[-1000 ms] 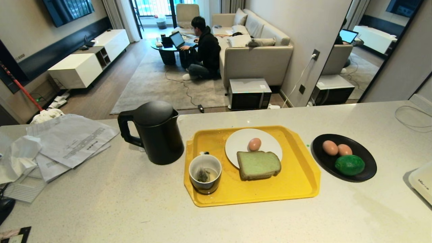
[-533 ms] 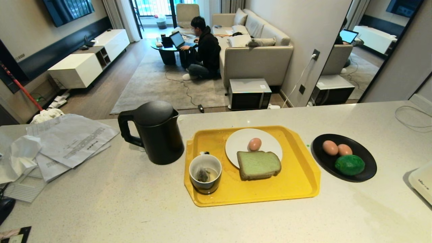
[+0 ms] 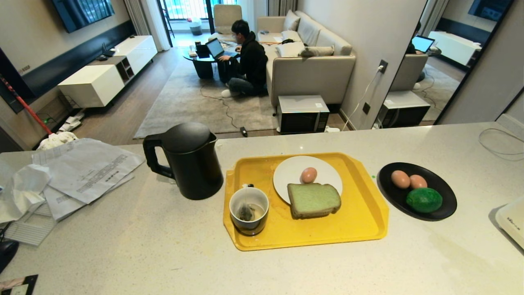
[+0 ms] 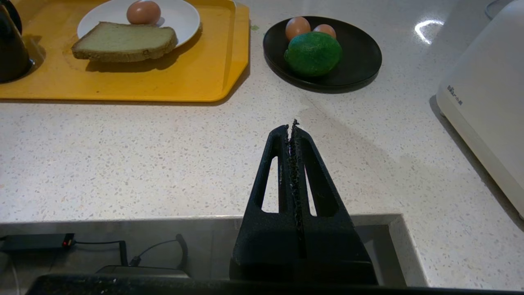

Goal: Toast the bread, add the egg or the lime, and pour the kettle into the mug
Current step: Pick up the kettle

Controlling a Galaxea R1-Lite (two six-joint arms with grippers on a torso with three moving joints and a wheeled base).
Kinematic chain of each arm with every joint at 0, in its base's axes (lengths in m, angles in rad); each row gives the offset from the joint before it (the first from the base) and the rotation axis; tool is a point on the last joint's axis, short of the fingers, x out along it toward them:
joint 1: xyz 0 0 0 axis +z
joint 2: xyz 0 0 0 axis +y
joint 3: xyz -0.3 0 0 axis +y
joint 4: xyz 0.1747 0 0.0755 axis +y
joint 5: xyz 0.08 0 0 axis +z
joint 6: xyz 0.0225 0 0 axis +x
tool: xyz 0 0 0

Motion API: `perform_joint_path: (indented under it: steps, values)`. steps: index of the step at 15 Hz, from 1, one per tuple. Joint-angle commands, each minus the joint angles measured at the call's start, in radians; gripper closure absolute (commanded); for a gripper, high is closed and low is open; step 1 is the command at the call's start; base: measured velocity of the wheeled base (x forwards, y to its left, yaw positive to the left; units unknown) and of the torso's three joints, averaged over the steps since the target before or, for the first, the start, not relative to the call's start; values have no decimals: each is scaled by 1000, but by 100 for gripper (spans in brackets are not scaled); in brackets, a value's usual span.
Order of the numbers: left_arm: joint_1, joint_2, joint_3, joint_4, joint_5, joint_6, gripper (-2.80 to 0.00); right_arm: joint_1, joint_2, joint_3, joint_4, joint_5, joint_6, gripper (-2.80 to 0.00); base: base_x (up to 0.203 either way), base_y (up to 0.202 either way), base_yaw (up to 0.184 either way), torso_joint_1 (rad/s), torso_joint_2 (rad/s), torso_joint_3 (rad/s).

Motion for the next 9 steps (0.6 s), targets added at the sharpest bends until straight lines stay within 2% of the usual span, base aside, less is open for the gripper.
perform_joint_path:
  steps: [1,9]
  values:
    - [1,-1,0,0,1,-3,0,0,0,2,0,0,-1,0,0,0,0,0,0,0]
    - [1,-1,0,0,1,-3,0,0,0,2,0,0,-1,0,0,0,0,0,0,0]
